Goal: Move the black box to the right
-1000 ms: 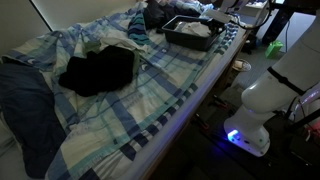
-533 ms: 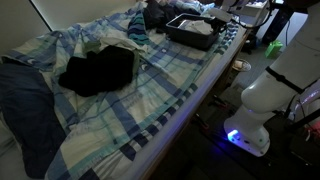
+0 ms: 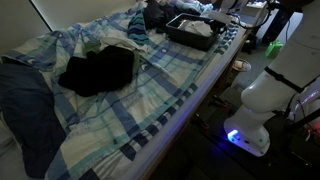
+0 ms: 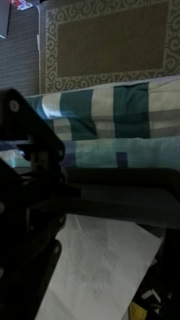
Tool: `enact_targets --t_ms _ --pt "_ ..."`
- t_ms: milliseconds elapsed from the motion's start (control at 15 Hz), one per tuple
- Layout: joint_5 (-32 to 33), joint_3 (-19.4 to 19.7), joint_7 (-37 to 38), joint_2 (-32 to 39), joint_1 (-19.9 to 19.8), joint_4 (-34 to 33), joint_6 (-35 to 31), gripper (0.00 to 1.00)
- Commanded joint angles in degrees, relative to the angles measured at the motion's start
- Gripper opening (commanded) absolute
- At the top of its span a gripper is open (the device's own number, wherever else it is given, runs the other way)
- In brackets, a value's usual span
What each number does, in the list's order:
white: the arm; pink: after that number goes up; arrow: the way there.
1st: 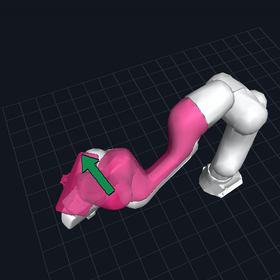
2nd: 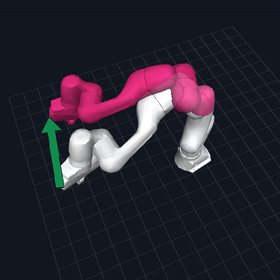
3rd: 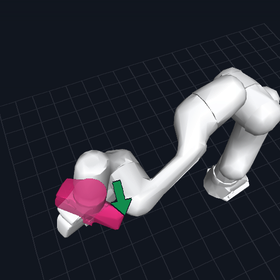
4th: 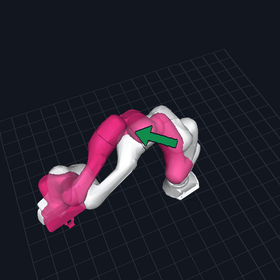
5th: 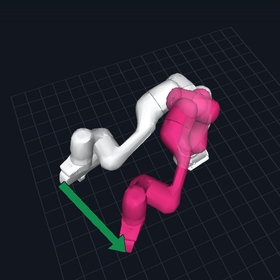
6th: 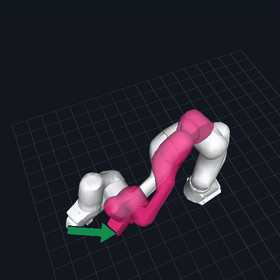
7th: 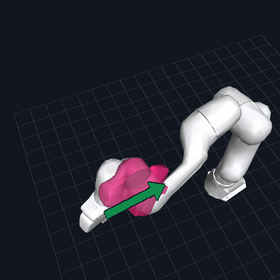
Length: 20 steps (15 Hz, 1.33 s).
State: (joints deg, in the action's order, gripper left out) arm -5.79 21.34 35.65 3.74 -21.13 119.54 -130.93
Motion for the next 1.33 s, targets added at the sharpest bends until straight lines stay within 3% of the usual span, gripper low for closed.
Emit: enact_targets --t_ms 0,600,667,867,1267 --pt "0.8 0.0 -4.7 0.2 0.3 -0.2 -2.7 0.02" --pt "0.0 0.0 -10.7 1.2 0.3 -0.7 -3.1 0.02" --pt "0.1 0.0 -10.4 1.3 0.3 -1.0 -2.5 0.28" --pt "0.0 0.1 -9.9 1.3 0.3 -1.6 -2.0 0.46" --pt "0.5 0.8 -8.7 -1.8 -0.2 -2.5 -0.8 0.92"
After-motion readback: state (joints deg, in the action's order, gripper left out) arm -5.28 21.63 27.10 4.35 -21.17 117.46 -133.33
